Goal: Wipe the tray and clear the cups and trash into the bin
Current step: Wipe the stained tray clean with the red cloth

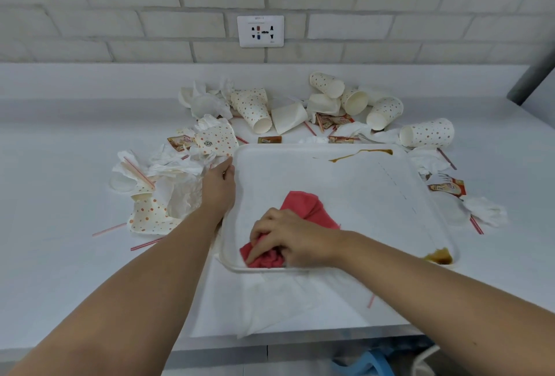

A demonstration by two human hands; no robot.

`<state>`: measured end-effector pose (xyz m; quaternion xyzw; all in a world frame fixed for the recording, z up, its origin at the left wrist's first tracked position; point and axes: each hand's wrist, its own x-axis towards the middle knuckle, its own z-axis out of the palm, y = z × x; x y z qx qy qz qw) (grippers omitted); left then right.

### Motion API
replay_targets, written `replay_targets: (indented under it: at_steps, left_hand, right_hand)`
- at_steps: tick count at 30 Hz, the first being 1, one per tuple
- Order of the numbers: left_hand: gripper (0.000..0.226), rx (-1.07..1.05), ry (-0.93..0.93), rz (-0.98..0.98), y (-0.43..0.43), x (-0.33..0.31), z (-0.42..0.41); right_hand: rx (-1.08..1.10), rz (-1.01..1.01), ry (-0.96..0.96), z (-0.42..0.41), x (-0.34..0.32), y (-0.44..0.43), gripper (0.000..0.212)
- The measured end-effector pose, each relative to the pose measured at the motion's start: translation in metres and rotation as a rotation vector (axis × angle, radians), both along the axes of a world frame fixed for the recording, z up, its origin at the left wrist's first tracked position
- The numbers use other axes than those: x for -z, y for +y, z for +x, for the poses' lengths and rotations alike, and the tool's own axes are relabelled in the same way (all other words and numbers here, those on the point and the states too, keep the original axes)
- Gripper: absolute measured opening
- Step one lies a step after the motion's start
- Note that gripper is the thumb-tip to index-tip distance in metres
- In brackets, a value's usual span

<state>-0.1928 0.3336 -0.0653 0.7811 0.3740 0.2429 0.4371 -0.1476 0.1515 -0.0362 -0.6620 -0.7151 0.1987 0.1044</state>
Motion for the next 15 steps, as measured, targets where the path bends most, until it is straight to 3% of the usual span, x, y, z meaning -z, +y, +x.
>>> replay_targets:
  at_steps: [7, 15]
  left_hand:
    - [0.037, -0.012, 0.015, 0.003, 0.0, 0.0, 0.001]
    - [0.038, -0.012, 0.013, 0.0, 0.0, 0.002, 0.0]
  right_hand:
    - [0.088, -0.118, 0.02, 0.028, -0.014, -0.022, 0.06]
    - [0.339, 0.057, -0.305, 0.019, 0.0, 0.038, 0.054]
